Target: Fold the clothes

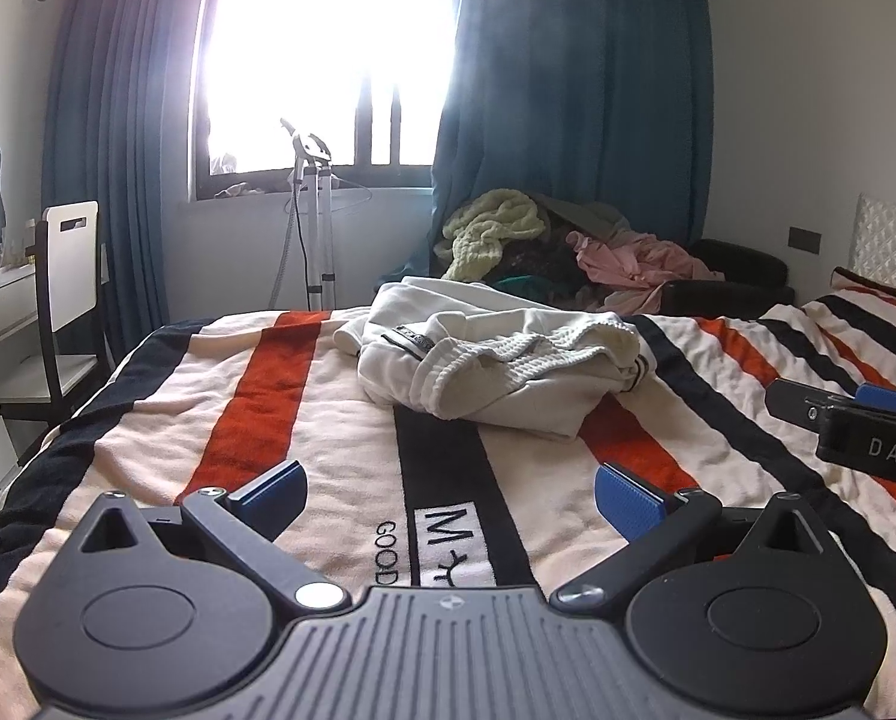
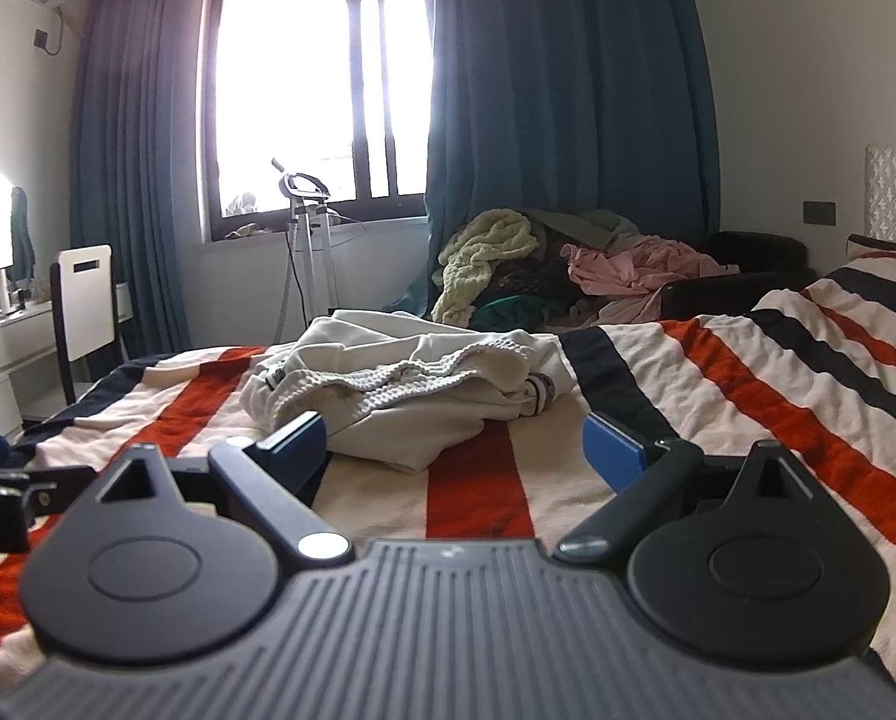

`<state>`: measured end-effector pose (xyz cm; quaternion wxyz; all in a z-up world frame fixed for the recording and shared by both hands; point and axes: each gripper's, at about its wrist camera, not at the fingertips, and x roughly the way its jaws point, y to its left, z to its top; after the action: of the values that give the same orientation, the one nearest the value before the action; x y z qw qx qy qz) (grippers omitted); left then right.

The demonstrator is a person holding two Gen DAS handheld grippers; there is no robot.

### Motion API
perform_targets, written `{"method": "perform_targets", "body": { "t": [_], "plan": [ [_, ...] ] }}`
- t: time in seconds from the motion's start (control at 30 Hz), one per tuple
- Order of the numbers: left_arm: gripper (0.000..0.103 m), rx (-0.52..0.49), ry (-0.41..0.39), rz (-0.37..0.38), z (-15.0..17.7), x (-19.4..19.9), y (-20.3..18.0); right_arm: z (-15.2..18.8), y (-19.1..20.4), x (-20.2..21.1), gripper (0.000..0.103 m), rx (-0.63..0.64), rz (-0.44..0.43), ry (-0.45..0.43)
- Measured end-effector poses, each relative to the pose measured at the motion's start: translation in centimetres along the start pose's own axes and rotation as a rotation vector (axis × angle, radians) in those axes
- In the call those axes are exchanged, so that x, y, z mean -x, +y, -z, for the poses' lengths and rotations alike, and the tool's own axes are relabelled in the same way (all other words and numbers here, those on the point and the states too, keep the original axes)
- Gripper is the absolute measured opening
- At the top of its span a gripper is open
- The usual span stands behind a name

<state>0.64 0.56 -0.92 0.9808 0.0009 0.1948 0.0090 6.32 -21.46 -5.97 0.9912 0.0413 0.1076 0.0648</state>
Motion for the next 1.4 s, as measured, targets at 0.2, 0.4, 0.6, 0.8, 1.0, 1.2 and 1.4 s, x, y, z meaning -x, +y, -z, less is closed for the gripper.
{"method": "perform_targets", "body": {
  "t": [0.2, 0.4, 0.6, 0.8, 1.0, 1.2, 1.4],
  "plan": [
    [0.103, -0.005, 0.005, -0.026, 0.4, -0.7, 0.0, -0.1, -0.5, -0.3, 0.094, -0.023, -0.020, 0.006],
    [0.103, 0.000, 0.003, -0.063, 0.6, -0.8, -0.2, -0.2, -0.5, -0.7, 0.094, -0.005, -0.009, -0.003],
    [0.103, 0.027, -0.007, -0.060, 0.2, -0.3, -0.6, -0.4, -1.5, -0.5, 0.094, -0.034, -0.006, -0.026],
    [0.103, 0.016, -0.014, -0.071, -0.8, 0.4, -2.2, -0.8, -3.2, 0.0, 0.094, -0.081, 0.006, -0.082],
    [0.103, 0.011, 0.021, -0.078, -3.3, -1.9, -3.4, -1.4, -4.6, -0.3, 0.094, -0.082, 0.063, -0.094],
    [0.103, 0.014, 0.093, -0.133, -6.0, -7.9, -2.6, -3.2, -5.8, -1.1, 0.094, -0.161, 0.000, -0.139],
    [0.103, -0.109, 0.115, -0.130, -6.0, -15.8, -2.9, -3.4, -5.0, -3.2, 0.094, -0.112, 0.070, -0.197]
  ]
}}
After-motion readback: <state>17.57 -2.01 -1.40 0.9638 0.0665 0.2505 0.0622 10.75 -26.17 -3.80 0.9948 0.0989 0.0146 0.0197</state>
